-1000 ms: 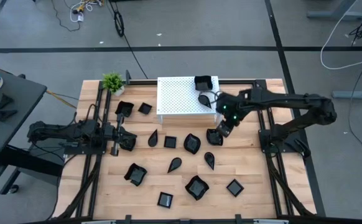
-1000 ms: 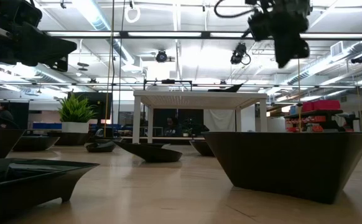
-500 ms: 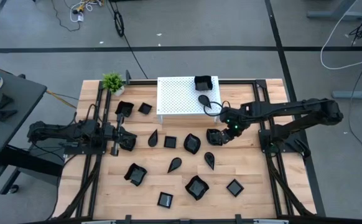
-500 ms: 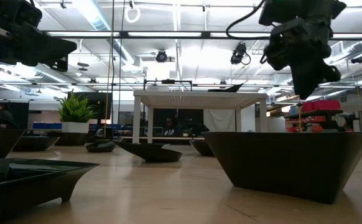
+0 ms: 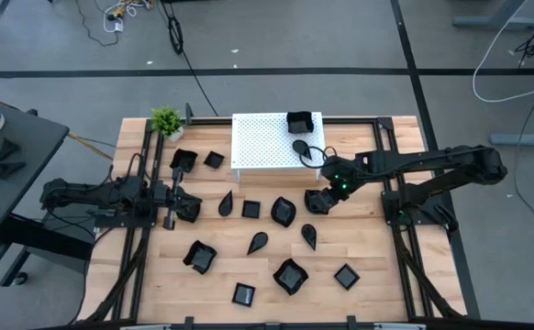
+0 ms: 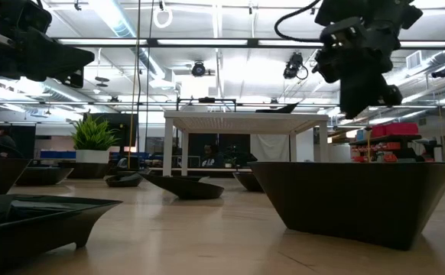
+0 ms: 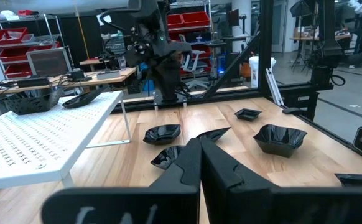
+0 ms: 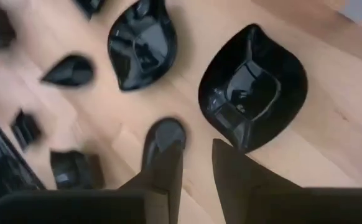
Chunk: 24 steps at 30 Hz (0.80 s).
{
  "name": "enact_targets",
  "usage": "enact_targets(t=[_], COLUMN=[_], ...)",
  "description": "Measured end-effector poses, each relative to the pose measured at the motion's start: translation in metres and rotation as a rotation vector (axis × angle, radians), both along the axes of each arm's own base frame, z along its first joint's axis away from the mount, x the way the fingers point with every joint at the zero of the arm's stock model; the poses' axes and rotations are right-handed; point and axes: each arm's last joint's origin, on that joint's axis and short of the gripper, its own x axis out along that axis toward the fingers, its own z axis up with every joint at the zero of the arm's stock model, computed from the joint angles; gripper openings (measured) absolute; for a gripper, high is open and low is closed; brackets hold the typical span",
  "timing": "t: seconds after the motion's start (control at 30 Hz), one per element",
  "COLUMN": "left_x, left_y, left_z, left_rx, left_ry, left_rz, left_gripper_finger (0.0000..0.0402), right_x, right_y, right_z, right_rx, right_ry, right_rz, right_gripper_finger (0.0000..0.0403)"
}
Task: Pick & Place Mini shaped plates
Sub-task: Put the leaf-shaped plate on the shelf
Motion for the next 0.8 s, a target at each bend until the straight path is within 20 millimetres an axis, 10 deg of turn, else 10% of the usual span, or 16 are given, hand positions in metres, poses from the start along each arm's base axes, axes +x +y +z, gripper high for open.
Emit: enact_targets(t=[0.8], left_x=[0.0], left_y=[0.0], left_z=[0.0], left_rx=[0.0], left_ry=[0.0], left_rz=[0.0], left_gripper_finger=[0.0003], right_x=[-0.007], right_y=[-0.001], right_z=[-0.067], right_rx=[0.001], right_ry=[0.205], right_rz=[-0.178], right_gripper_finger=[0.019])
